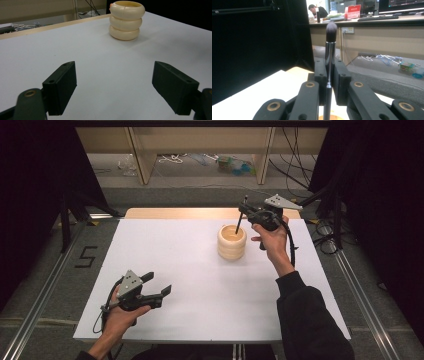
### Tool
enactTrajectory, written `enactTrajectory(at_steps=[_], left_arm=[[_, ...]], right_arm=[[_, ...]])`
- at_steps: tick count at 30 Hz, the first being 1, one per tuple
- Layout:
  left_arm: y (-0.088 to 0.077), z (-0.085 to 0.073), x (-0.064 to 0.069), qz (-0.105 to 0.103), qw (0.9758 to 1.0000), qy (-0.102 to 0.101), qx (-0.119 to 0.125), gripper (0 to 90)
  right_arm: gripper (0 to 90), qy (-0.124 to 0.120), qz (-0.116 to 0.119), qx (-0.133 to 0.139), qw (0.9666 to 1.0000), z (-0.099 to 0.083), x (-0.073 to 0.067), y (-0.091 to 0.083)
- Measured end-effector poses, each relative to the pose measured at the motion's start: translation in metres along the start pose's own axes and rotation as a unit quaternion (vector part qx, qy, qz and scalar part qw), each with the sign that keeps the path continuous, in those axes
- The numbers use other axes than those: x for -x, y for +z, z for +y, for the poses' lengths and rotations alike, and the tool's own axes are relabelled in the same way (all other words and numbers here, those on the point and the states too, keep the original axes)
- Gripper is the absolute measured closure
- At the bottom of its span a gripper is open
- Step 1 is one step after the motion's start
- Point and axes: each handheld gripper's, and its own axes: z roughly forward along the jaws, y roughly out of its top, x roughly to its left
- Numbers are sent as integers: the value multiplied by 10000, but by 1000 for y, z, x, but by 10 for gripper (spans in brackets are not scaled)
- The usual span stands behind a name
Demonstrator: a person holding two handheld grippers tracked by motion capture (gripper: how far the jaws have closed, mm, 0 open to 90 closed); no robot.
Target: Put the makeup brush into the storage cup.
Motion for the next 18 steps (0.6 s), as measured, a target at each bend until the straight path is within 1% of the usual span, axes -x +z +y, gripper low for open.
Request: enactTrajectory(at_steps=[1, 3, 4, 5, 6, 7, 9, 10, 11, 12, 14, 15, 17, 18], left_arm=[[0, 0, 0, -4, 10000, 55, -18, 198], [0, 0, 0, -16, 10000, 25, 2, 198], [0, 0, 0, -11, 10000, 16, 13, 198], [0, 0, 0, -13, 10000, 11, 18, 198], [0, 0, 0, -19, 10000, 28, 0, 198], [-1, 0, 0, -15, 10000, 40, -1, 198], [0, 0, 0, -23, 10000, 2, 12, 198], [0, 0, 0, -10, 10000, -39, 19, 198], [0, 0, 0, -15, 10000, -15, 18, 199], [0, 0, 0, -21, 10000, 36, 4, 198], [0, 0, 0, -28, 10000, 25, 9, 198], [0, 0, 0, -28, 10000, 27, 8, 198], [0, 0, 0, -31, 10000, 22, 7, 198], [0, 0, 0, -28, 10000, 26, -1, 198]], right_arm=[[837, 18, 3, 49, 10000, -1, 0, 3], [837, -33, -14, -30, 10000, -2, 2, 5], [837, -31, -9, 59, 10000, -3, 2, 8], [837, -45, 5, -15, 10000, -4, 3, 8], [837, -54, -10, 10, 10000, -4, 3, 10], [837, -60, -17, -47, 10000, -4, 4, 10], [837, -41, -23, 47, 10000, -5, 4, 13], [837, -36, -13, 12, 10000, -4, 4, 14], [837, -47, -22, -27, 10000, -4, 5, 14], [837, -63, -31, -11, 10000, -4, 5, 15], [837, -70, -37, -26, 10000, -4, 6, 17], [837, -68, -36, 43, 10000, -4, 6, 18], [837, -66, -57, -19, 10000, -4, 7, 19], [837, -85, -51, 16, 9999, -5, 8, 21]])
